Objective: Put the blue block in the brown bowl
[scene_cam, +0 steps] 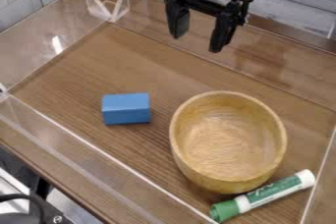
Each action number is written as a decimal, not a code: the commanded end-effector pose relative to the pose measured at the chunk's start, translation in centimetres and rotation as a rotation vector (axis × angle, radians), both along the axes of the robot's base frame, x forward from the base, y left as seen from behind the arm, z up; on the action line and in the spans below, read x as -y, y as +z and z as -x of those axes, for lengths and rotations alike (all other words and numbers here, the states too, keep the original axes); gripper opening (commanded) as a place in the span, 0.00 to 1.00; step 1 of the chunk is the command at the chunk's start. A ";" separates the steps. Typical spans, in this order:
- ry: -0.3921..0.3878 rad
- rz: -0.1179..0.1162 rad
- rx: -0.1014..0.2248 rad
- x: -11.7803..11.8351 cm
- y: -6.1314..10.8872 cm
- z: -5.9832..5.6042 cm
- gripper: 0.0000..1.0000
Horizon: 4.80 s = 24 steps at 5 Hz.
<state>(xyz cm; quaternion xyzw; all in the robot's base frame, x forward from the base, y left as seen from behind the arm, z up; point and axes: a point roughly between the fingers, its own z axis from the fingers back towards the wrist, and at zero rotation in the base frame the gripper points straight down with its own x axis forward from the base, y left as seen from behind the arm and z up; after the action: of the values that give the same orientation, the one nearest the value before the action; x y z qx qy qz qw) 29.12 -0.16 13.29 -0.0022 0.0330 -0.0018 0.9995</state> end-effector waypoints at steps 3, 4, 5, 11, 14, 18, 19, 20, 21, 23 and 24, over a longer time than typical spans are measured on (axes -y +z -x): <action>-0.426 -0.004 -0.004 -1.8 -1.5 2.1 1.00; -0.576 -0.012 0.000 -3.0 -1.9 2.7 1.00; -0.694 -0.026 0.007 -3.8 -2.3 3.5 1.00; -0.784 -0.021 0.055 -7.1 -7.0 5.0 1.00; -0.786 -0.005 0.079 -7.2 -8.4 5.1 1.00; -0.793 0.006 0.104 -7.0 -8.7 5.6 1.00; -0.793 0.009 0.109 -6.9 -8.8 5.7 1.00; -0.792 0.013 0.113 -6.8 -8.9 5.8 1.00; -0.790 0.017 0.121 -6.9 -9.2 5.7 0.00; -0.776 0.013 0.115 -7.3 -8.4 5.6 0.00; -0.768 0.010 0.105 -7.5 -7.7 5.5 0.00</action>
<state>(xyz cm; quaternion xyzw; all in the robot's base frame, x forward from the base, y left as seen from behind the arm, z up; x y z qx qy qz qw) 22.51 6.70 4.04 -0.0176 0.0062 -0.3797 0.9249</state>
